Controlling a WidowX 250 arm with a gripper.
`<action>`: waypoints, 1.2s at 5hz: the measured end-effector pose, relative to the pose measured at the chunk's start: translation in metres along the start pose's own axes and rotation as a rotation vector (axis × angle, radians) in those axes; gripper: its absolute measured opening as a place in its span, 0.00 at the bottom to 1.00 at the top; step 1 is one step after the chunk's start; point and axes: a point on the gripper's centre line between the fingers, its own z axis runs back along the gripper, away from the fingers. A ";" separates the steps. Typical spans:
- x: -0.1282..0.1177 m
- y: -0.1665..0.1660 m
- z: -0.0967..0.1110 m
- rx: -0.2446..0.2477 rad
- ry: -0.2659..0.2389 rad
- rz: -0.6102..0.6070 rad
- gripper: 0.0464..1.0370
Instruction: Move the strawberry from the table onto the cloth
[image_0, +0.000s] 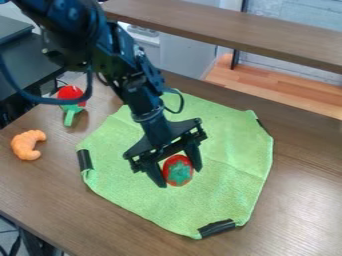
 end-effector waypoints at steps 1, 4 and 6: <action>0.005 -0.003 -0.013 0.015 -0.017 -0.014 0.74; 0.011 0.003 -0.040 0.045 -0.059 -0.115 0.96; 0.048 -0.017 0.043 0.109 -0.038 -0.113 0.96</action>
